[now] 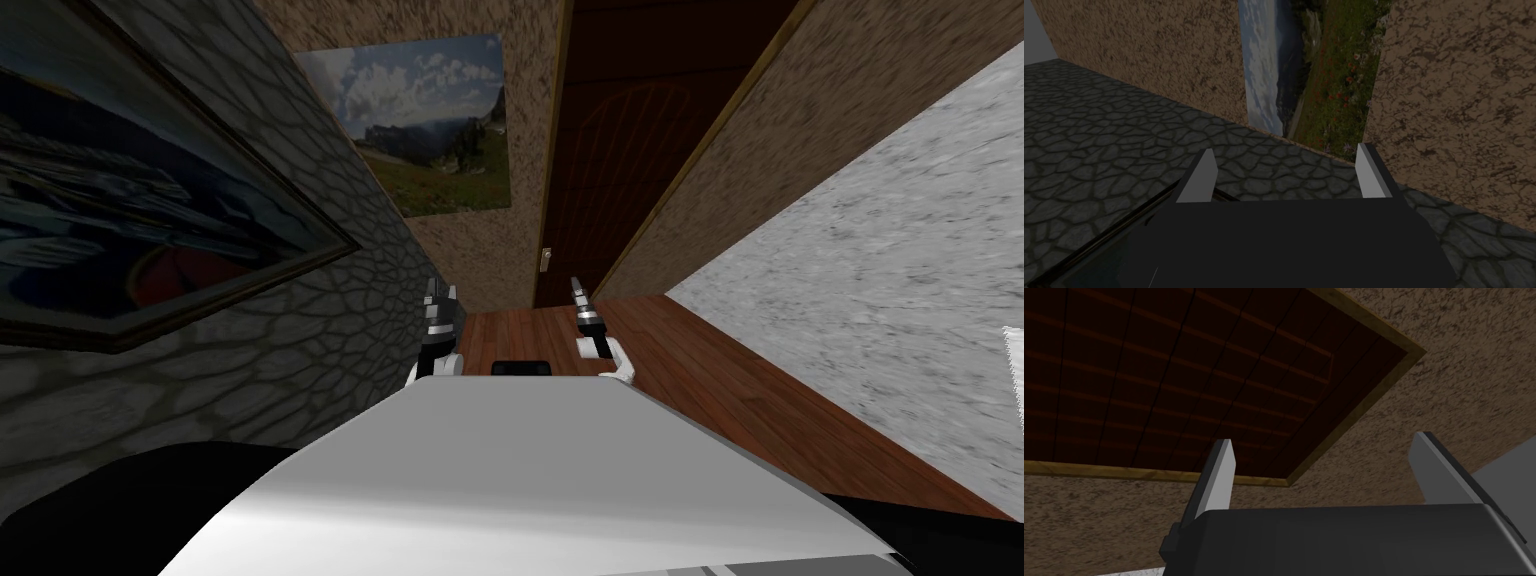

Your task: Pull the door open

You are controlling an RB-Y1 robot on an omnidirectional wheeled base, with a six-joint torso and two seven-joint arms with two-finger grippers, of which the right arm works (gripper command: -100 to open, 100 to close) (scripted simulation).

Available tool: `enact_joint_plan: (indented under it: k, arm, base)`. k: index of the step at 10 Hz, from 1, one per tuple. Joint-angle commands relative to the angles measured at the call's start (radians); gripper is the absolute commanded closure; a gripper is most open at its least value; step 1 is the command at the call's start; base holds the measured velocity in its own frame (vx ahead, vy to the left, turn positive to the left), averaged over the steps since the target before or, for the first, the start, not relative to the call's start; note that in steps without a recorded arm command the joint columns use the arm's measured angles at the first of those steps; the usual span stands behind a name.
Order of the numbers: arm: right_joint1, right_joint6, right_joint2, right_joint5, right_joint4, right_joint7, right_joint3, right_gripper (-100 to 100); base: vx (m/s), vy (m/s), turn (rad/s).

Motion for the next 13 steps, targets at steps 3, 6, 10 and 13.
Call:
enact_joint_plan:
  k: [3,6,10,13]
  arm:
    - [-0.048,-0.018,-0.017,0.028,0.094,0.060,-0.008,-100]
    - [-0.084,-0.029,-0.035,0.048,0.161,0.101,-0.015,-100]
    - [-0.138,-0.045,-0.061,0.078,0.258,0.163,-0.027,-100]
    - [-0.174,-0.055,-0.078,0.098,0.327,0.205,-0.035,-100]
  base:
    - [0.071,0.013,-0.008]
    - [0.069,0.011,-0.010]
    - [0.064,0.012,-0.012]
    - [0.067,0.011,-0.008]
